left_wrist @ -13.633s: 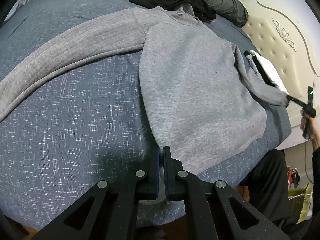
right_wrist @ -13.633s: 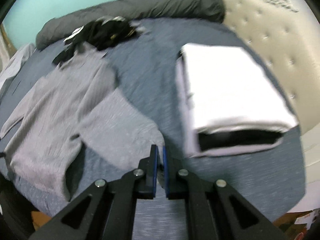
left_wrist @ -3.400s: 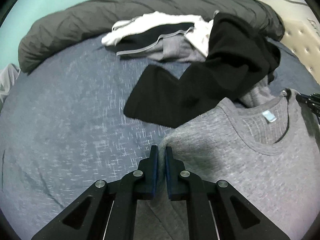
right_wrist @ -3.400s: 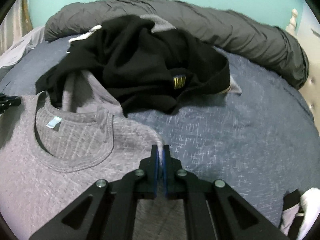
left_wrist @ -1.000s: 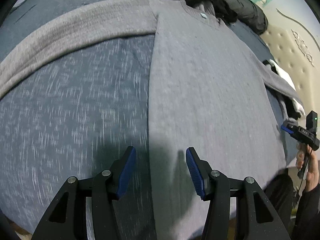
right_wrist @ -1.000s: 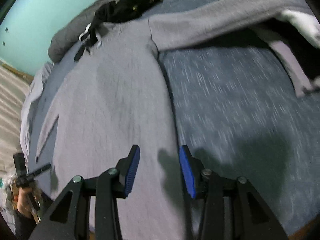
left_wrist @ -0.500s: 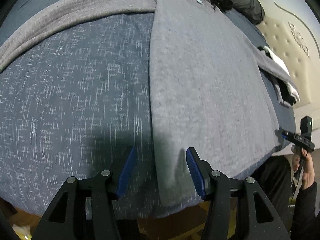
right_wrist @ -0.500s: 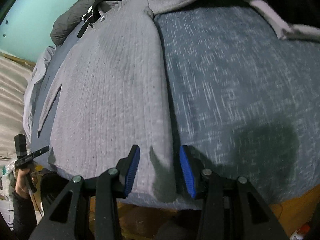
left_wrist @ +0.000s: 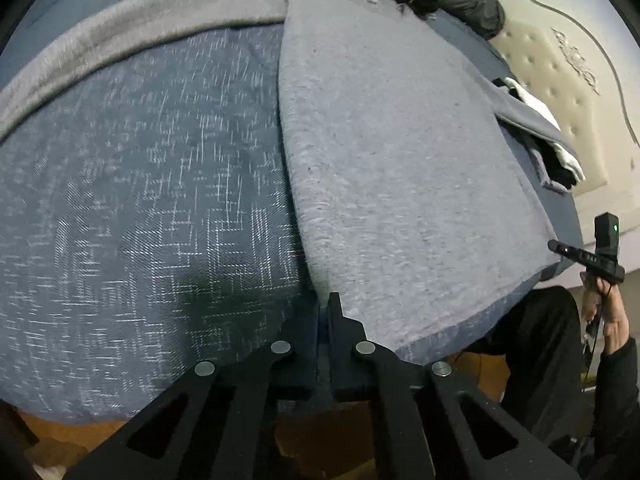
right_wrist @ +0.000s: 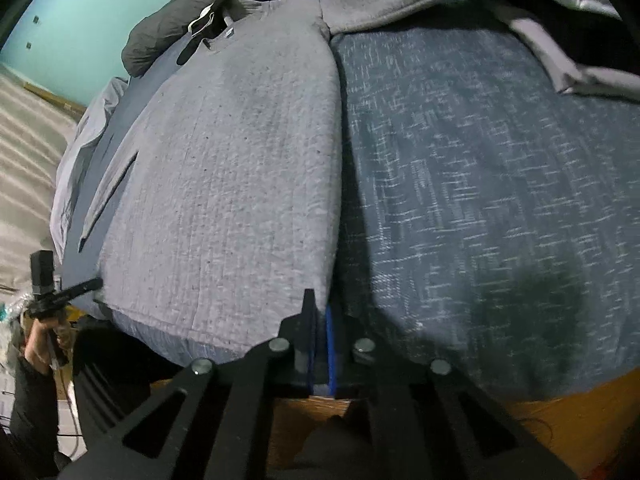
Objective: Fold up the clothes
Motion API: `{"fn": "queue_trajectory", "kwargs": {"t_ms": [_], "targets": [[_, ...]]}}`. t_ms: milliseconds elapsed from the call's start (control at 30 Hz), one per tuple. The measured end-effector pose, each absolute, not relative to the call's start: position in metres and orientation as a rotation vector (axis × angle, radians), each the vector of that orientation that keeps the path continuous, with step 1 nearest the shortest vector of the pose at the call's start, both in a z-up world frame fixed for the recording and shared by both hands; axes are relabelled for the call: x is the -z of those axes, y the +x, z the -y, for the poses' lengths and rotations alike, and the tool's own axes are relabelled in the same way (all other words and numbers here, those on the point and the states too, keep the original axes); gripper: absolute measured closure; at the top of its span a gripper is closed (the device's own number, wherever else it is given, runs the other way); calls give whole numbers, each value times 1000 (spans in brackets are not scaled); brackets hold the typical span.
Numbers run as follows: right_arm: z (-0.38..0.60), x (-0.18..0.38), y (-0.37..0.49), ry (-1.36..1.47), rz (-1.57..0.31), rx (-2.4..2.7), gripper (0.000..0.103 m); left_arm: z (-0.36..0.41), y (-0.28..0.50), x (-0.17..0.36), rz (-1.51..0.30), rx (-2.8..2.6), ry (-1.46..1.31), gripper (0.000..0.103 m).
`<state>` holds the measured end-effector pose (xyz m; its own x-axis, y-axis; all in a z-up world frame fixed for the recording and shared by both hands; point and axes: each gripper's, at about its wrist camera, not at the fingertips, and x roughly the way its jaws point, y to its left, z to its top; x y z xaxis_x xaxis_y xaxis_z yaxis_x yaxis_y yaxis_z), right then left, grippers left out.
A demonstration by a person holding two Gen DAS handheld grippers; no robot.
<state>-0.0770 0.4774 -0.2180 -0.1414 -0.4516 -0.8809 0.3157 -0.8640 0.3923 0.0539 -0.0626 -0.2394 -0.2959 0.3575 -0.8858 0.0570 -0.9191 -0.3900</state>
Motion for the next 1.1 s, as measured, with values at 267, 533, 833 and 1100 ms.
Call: {"fn": "queue_trajectory", "kwargs": {"t_ms": [267, 533, 833, 1100], "targets": [[-482, 239, -78, 1708, 117, 2040, 100, 68, 56, 249, 494, -2303, -1803, 99], [-521, 196, -106, 1612, 266, 2147, 85, 71, 50, 230, 493, -2379, -1758, 66], [-644, 91, -193, 1217, 520, 2588, 57, 75, 30, 205, 494, -2505, -1655, 51], [-736, 65, -258, 1233, 714, 2718, 49, 73, 7, 204, 528, -2549, -1663, 44]]}}
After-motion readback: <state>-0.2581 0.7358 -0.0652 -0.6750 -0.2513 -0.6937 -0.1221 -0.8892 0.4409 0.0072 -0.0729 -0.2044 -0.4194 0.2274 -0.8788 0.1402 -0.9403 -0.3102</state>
